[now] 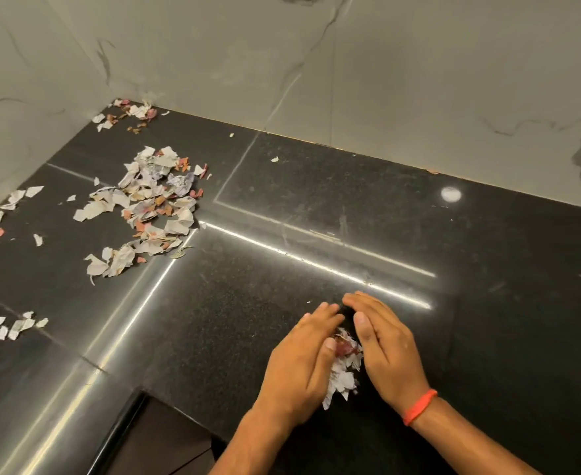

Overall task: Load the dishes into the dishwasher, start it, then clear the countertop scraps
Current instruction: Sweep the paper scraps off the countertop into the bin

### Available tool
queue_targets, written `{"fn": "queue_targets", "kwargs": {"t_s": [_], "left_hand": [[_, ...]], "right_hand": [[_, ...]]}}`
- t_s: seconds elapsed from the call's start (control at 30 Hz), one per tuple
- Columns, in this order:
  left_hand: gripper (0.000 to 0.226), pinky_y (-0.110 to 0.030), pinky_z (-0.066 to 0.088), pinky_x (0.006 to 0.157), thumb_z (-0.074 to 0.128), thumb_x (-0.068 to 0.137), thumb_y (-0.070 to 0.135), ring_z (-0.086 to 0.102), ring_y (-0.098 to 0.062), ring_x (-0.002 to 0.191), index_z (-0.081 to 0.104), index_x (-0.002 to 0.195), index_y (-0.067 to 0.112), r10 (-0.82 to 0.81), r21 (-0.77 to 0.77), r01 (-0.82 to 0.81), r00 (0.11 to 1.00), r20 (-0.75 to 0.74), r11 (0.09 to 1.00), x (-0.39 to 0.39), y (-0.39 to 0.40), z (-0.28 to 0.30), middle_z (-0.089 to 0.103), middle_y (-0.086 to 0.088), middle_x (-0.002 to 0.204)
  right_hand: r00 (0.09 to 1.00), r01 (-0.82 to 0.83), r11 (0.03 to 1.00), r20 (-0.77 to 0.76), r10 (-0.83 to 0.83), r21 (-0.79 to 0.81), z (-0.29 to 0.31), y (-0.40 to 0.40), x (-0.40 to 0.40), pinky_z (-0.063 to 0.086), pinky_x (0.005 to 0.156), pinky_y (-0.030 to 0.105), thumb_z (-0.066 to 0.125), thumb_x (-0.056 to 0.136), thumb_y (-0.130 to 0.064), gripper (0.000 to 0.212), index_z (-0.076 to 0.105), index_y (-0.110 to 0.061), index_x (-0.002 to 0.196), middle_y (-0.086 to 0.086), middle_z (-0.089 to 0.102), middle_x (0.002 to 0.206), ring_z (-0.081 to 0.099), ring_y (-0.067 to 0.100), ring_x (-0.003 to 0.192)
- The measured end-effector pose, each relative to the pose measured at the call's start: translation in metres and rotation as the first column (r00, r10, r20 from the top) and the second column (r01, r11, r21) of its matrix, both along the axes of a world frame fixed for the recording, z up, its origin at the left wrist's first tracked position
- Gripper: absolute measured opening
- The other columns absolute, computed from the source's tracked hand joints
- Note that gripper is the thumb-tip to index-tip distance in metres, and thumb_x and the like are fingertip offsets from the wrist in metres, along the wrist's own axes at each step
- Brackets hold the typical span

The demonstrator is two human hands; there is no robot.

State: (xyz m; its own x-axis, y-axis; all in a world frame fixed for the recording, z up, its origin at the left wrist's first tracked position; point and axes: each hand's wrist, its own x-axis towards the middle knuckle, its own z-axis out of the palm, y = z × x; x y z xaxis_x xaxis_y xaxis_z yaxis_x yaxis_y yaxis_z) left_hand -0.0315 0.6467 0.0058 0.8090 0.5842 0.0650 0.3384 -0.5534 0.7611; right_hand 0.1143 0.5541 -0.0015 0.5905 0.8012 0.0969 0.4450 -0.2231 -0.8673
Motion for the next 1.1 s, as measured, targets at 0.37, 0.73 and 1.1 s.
{"fn": "queue_targets", "kwargs": {"t_s": [0.37, 0.73, 1.1], "left_hand": [[0.047, -0.038, 0.048, 0.111, 0.038, 0.105, 0.037, 0.055, -0.001, 0.133, 0.062, 0.14, 0.019, 0.571, -0.352, -0.495, 0.806, 0.155, 0.795, 0.012, -0.036, 0.004, 0.063, 0.012, 0.141], [0.039, -0.033, 0.062, 0.074, 0.04, 0.099, 0.014, 0.077, -0.026, 0.09, 0.071, 0.119, 0.0, 0.933, -0.983, -0.043, 0.31, -0.183, -0.179, 0.029, -0.001, 0.045, 0.077, -0.016, 0.106], [0.046, -0.041, 0.061, 0.085, 0.052, 0.081, 0.021, 0.074, -0.03, 0.09, 0.07, 0.118, 0.0, 0.97, -0.981, 0.097, 0.194, -0.149, -0.17, -0.029, -0.02, 0.071, 0.072, -0.02, 0.111]], "right_hand": [[0.87, 0.217, 0.972, -0.47, -0.152, 0.087, 0.014, 0.017, -0.079, 0.046, 0.109, 0.033, 0.041, 0.105, -0.033, 0.039, 0.064, -0.019, 0.134, -0.011, 0.065, 0.133, 0.057, 0.008, 0.128], [0.007, 0.487, 0.858, -0.981, -0.192, -0.164, 0.052, 0.063, -0.083, 0.056, 0.095, 0.045, 0.063, 0.094, -0.012, 0.025, 0.073, 0.002, 0.112, 0.022, 0.073, 0.111, 0.071, 0.034, 0.105], [-0.014, 0.375, 0.92, -0.993, -0.117, -0.114, 0.066, 0.048, -0.138, 0.053, 0.101, 0.048, 0.074, 0.075, -0.022, 0.044, 0.073, -0.002, 0.114, 0.018, 0.073, 0.114, 0.07, 0.033, 0.11]]}}
